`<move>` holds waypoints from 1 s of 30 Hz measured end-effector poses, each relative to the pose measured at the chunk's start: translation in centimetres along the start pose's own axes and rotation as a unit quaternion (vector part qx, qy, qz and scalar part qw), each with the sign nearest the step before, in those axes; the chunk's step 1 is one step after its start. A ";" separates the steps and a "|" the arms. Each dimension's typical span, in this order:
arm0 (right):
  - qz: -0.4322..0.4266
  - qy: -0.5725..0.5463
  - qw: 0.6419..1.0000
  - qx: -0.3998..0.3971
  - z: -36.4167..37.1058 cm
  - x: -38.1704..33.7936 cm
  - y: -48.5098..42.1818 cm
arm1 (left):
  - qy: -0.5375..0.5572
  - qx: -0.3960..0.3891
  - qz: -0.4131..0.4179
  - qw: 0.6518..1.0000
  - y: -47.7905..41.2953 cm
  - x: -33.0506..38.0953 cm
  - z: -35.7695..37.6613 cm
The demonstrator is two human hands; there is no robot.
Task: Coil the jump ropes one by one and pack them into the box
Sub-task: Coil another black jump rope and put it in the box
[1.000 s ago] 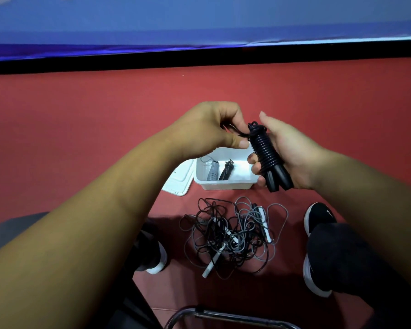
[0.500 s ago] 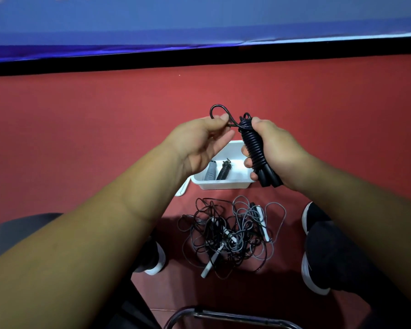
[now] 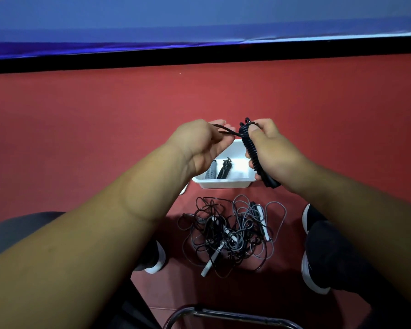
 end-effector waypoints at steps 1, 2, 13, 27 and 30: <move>-0.004 0.014 1.000 0.007 0.0 0.0 -0.1 | -0.009 0.007 0.006 1.000 0.1 0.0 0.1; -0.008 0.023 1.000 0.013 0.0 0.1 -0.2 | -0.029 0.016 0.011 0.999 0.2 -0.1 0.0; -0.012 0.042 0.994 0.105 -2.1 0.2 -0.8 | 0.087 0.017 -0.010 0.996 1.4 -0.5 0.8; -0.067 0.006 0.998 -0.017 0.7 -0.5 0.8 | 0.001 -0.015 0.024 1.000 -0.3 -0.5 0.1; -0.047 0.015 0.999 0.003 0.4 0.0 0.2 | 0.005 -0.013 0.025 1.000 -0.2 -0.5 0.2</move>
Point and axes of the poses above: each hand's wrist, its own y-axis away from the middle knuckle, its own z-axis out of the palm, x = y × z, the point moved 9 cm from there along -y, towards the middle knuckle, and after that the axes turned 11 degrees about z, right-handed, at the moved point
